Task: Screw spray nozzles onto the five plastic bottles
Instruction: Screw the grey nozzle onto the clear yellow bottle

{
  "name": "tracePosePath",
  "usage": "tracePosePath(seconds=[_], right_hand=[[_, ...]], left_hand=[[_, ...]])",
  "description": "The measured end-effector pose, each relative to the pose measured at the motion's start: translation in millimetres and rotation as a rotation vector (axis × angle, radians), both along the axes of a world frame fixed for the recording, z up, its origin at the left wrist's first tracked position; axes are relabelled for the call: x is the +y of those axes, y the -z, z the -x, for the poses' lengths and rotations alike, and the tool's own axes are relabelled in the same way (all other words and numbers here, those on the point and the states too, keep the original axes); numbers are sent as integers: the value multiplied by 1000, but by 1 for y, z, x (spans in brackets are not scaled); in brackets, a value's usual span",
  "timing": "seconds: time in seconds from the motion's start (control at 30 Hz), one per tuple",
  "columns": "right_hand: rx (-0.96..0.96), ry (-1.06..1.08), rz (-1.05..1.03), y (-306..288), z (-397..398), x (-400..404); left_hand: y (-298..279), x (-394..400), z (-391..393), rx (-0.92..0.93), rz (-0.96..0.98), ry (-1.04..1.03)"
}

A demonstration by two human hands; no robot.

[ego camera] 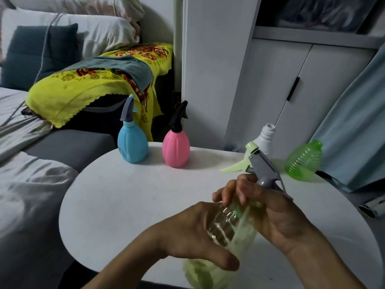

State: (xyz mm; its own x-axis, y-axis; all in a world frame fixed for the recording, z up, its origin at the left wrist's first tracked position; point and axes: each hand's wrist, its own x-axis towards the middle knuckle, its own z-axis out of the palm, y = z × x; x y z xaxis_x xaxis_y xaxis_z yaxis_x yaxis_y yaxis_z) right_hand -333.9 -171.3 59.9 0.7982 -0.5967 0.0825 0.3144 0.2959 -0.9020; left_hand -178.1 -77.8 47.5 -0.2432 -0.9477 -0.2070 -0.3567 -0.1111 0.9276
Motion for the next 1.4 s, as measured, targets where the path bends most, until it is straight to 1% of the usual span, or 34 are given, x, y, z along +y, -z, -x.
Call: tracePosePath(seconds=[0.03, 0.07, 0.17, 0.23, 0.43, 0.47, 0.53, 0.6, 0.67, 0.7, 0.77, 0.83, 0.9, 0.93, 0.97, 1.03, 1.1, 1.17, 1.27, 1.4], right_hand=[[-1, -15, 14, -1, -1, 1], [6, 7, 32, -1, -2, 2], [78, 251, 105, 2, -11, 6], [110, 391, 138, 4, -15, 6], [135, 570, 120, 3, -22, 8], [129, 611, 112, 3, -22, 6], [105, 705, 90, 3, -23, 2], [84, 763, 52, 5, -24, -3], [89, 749, 71, 5, -26, -5], [89, 701, 88, 6, -25, -6], [119, 539, 119, 5, -25, -6], [204, 400, 181, 7, -26, -5], [317, 401, 233, 11, -30, 0], [360, 457, 258, 13, -33, 2], [392, 529, 285, 15, -34, 3], [440, 656, 353, 16, -39, -2], [476, 737, 415, 13, -44, -17], [490, 768, 446, 13, -52, -40], [563, 833, 499, 21, -71, -76], [624, 852, 498, 39, -97, -109]], left_hand=[[-1, 0, -1, 30, -63, 50], [-1, 0, -2, 27, -76, 55], [2, -3, 3, -69, 36, -74], [6, -3, 7, -98, 89, -151], [12, -4, 14, -142, 209, -263], [14, -4, 15, -180, 249, -303], [18, -5, 17, -315, 345, -375], [23, -6, 19, -443, 427, -401], [28, -8, 17, -471, 484, -449], [29, -9, 14, -438, 500, -474], [27, -12, 6, -323, 502, -519], [22, -16, -2, -191, 475, -569], [17, -19, -8, -102, 445, -599], [16, -20, -10, -108, 432, -585], [17, -22, -11, -146, 419, -554], [19, -22, -16, -281, 389, -494], [19, -22, -27, -381, 303, -495], [17, -22, -38, -486, 265, -492], [16, -21, -49, -656, 290, -465], [16, -19, -55, -751, 335, -473]])
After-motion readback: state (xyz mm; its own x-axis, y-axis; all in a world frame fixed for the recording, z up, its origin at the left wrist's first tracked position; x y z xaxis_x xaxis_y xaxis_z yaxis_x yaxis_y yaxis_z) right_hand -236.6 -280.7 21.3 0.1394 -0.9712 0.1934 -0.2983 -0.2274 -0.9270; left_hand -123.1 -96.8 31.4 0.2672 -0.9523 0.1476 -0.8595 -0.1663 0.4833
